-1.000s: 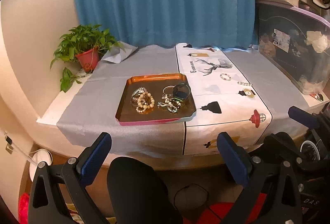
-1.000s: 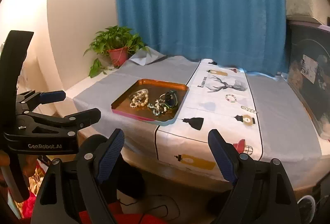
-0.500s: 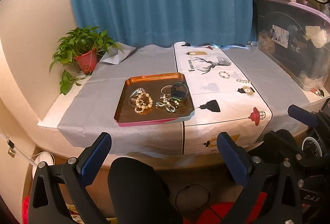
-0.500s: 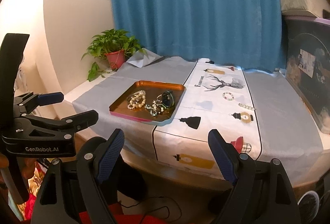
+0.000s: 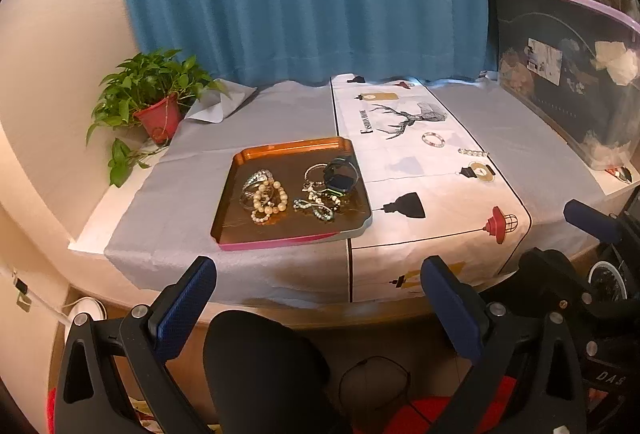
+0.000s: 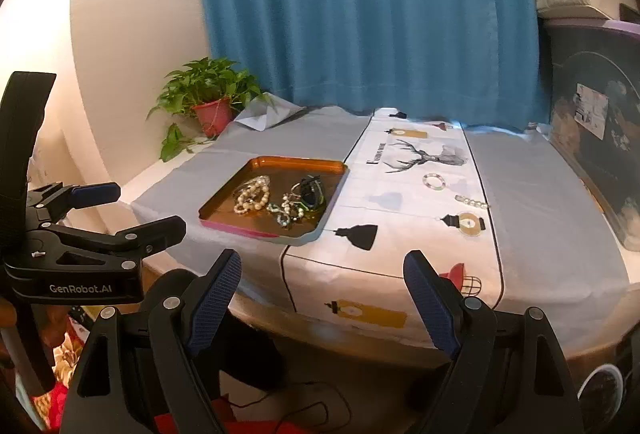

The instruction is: Organize jewelry

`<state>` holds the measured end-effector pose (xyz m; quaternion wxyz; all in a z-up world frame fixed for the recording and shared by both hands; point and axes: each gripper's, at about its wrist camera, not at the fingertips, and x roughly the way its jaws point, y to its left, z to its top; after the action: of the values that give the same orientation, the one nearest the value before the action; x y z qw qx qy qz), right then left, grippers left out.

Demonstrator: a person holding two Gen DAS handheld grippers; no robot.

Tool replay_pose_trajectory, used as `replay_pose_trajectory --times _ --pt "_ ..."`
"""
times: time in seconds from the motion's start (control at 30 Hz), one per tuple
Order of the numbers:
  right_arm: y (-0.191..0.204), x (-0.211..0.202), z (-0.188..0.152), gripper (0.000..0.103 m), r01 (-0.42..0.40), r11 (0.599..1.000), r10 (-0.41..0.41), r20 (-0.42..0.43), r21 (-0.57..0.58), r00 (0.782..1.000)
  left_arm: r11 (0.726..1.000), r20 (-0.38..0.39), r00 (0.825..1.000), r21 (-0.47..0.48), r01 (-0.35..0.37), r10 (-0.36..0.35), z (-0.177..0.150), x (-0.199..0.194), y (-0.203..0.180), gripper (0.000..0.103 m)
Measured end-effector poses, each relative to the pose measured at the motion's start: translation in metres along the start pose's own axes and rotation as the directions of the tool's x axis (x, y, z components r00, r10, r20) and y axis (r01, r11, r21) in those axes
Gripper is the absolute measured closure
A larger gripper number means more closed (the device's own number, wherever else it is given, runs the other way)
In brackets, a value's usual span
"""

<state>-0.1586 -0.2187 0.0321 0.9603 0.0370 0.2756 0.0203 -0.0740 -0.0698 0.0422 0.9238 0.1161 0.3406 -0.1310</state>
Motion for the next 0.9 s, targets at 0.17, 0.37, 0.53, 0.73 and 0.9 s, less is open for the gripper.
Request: replay_pose_trajectory --times 0.17,0.37,0.53,0.73,0.9 --pt "-0.012 0.004 0.003 0.019 0.012 1.000 -0.012 0.003 0.012 1.000 1.000 -0.009 1.000 0.011 0.003 -0.003 0.009 0.009 -0.008 0.002" --pt "-0.031 0.011 0.004 0.019 0.034 0.999 -0.034 -0.002 0.036 0.999 1.000 -0.027 0.999 0.022 0.020 -0.019 0.020 0.025 -0.018 0.002" --pt "-0.062 0.021 0.005 0.019 0.084 0.995 -0.084 -0.013 0.055 0.996 0.997 -0.048 0.996 0.006 0.081 -0.080 0.040 0.045 -0.030 0.002" --pt "-0.128 0.053 0.009 0.019 0.215 0.975 -0.210 -0.078 0.063 0.975 0.991 -0.059 0.991 0.034 0.126 -0.124 0.079 0.086 -0.058 0.002" --pt "-0.194 0.098 0.013 0.019 0.256 0.964 -0.241 -0.167 0.076 0.956 0.983 -0.115 0.979 0.044 0.175 -0.169 0.121 0.154 -0.088 0.002"
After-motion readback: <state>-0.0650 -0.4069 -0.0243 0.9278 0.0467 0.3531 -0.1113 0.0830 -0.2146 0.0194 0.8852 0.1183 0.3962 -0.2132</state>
